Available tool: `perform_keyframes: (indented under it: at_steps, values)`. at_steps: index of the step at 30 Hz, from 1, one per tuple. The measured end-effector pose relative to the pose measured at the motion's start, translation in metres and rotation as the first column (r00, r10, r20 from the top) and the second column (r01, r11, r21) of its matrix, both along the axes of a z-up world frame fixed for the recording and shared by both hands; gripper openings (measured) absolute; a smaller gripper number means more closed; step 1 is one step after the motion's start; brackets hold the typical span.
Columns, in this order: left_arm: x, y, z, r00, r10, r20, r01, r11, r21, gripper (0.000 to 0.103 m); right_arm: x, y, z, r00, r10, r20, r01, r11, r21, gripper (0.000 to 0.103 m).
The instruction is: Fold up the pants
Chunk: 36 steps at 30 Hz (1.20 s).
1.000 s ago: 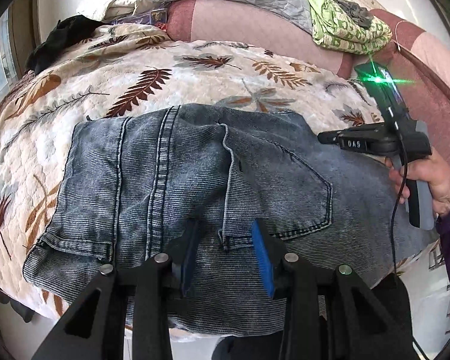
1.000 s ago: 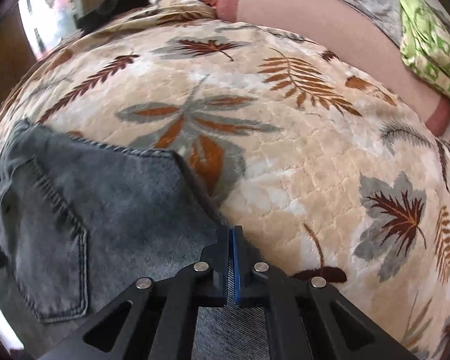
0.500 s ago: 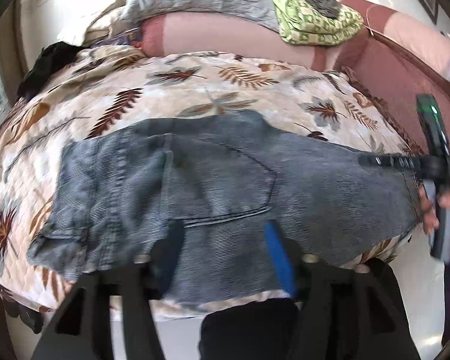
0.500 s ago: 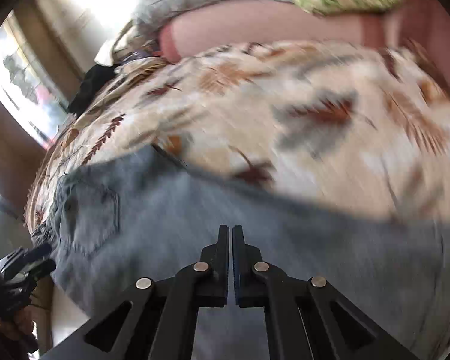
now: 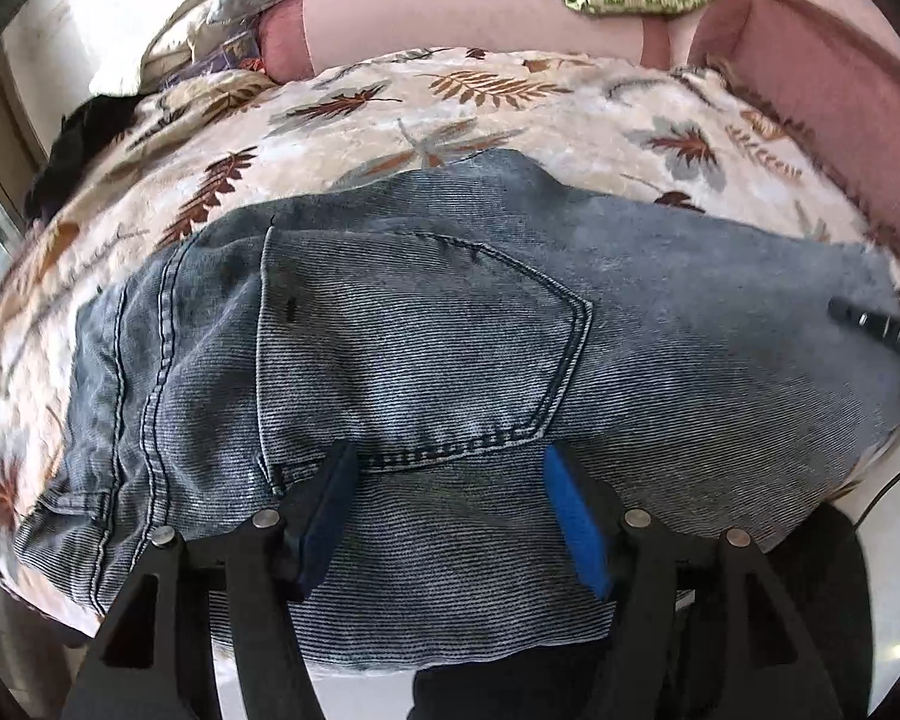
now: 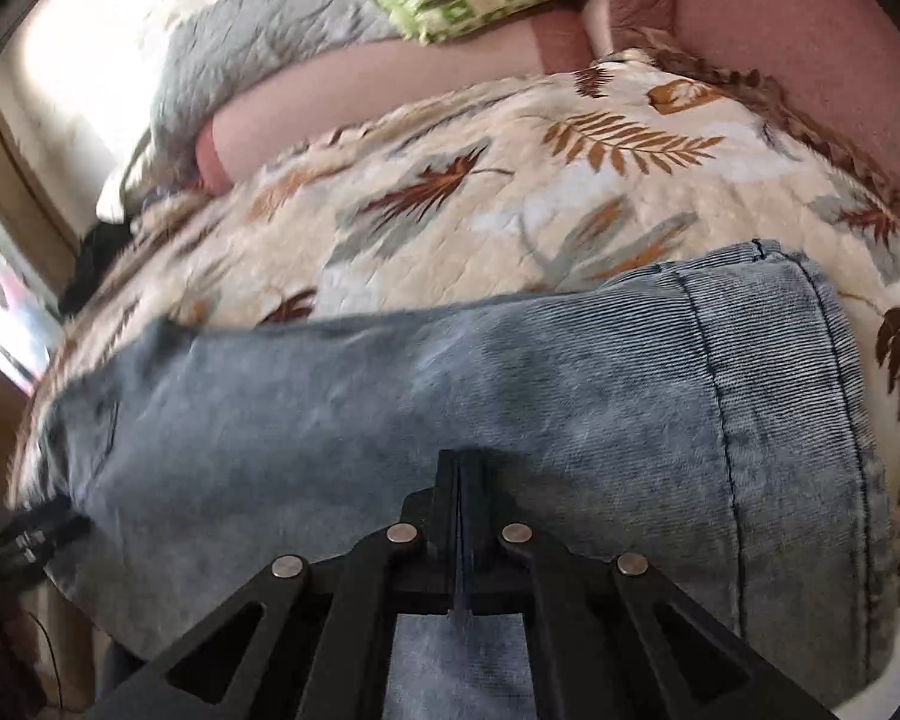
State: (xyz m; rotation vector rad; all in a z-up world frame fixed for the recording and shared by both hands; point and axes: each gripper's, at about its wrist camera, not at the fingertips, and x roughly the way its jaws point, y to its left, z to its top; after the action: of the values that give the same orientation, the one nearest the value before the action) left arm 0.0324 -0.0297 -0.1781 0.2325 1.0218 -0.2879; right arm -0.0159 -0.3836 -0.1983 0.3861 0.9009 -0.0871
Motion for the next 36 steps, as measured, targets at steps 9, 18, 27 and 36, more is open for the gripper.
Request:
perform_keyframes:
  at_steps: [9,18,27,36]
  values:
    - [-0.012,0.023,0.031,0.998,0.059,0.033,-0.057,0.997,-0.054,0.065,0.019,0.018,0.031,0.999,0.041,0.006,-0.041,0.999,-0.002,0.004]
    - [0.010,0.082,0.021,0.970,0.243,0.023,-0.243,0.970,-0.003,0.065,0.072,0.069,0.005,0.988,0.135,-0.068,-0.139,0.989,-0.051,0.004]
    - [0.021,0.085,0.010,0.967,0.255,0.023,-0.255,0.967,-0.003,0.067,0.097,0.067,0.003,0.993,0.110,-0.050,-0.115,0.985,-0.128,0.003]
    - [-0.001,0.098,0.036,0.960,0.266,0.092,-0.266,0.964,-0.010,0.067,0.069,0.091,0.038,0.979,0.202,0.015,-0.203,0.979,0.033,0.004]
